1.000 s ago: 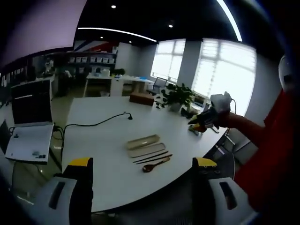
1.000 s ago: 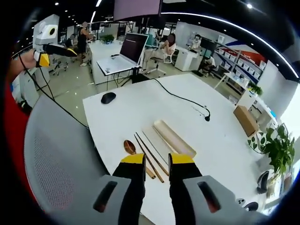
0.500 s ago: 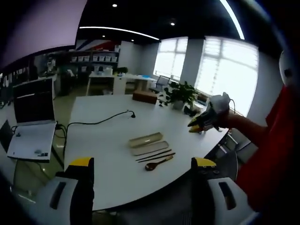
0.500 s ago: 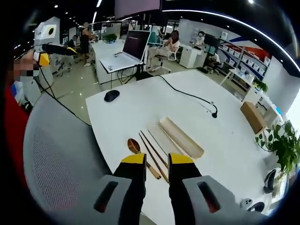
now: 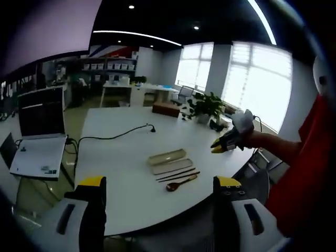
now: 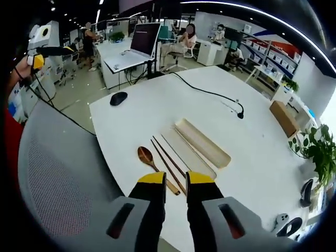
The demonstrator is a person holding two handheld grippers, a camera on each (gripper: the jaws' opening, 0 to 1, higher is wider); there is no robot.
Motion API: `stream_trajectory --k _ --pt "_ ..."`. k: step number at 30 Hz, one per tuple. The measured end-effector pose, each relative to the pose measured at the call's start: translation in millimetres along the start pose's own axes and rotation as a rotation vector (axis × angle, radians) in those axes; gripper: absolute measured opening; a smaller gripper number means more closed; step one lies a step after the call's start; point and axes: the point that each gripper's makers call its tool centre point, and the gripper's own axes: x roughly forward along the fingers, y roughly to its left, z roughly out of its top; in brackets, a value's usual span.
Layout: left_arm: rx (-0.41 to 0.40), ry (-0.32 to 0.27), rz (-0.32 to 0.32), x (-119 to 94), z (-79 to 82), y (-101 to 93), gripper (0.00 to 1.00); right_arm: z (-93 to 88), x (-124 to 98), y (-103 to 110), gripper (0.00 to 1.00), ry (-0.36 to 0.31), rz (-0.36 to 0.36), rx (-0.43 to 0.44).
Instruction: Arrange the utensils inside the cutlery case until each visible utensil rests in its matching compartment.
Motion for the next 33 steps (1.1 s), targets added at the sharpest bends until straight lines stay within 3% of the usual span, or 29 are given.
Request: stream_trajectory --k 3,5,15,18,21,26,33 --pt "-0.087 -0.096 0.009 0.9 12.8 -0.1 1.0 -11.9 2.3 -5.4 0.15 0.003 -0.021 0.037" --pt "-0.112 -0.157 0.021 -1.8 22.0 4.3 0.99 -18.1 4.1 -7.7 0.17 0.012 -0.035 0.044" --pt "-0.032 -0.076 0.001 7.7 9.5 -0.7 0.93 -42.7 18.8 -6.3 0.18 0.028 -0.051 0.069" --pt "-0.019 -0.068 0.001 8.7 8.3 -3.5 0.93 -44.3 20.9 1.1 0.22 0.008 -0.017 0.079" --pt "-0.004 -0.076 0.035 7.0 9.5 0.9 0.92 -48.2 25.3 1.8 0.21 0.025 -0.027 0.067" --pt "-0.036 -0.101 0.034 2.1 11.1 1.0 0.94 -54.9 34.1 1.2 0.19 0.042 -0.034 0.074" --pt "-0.053 -0.066 0.028 6.1 -4.8 -2.7 0.92 -59.1 39.1 4.1 0.19 0.061 -0.025 0.051"
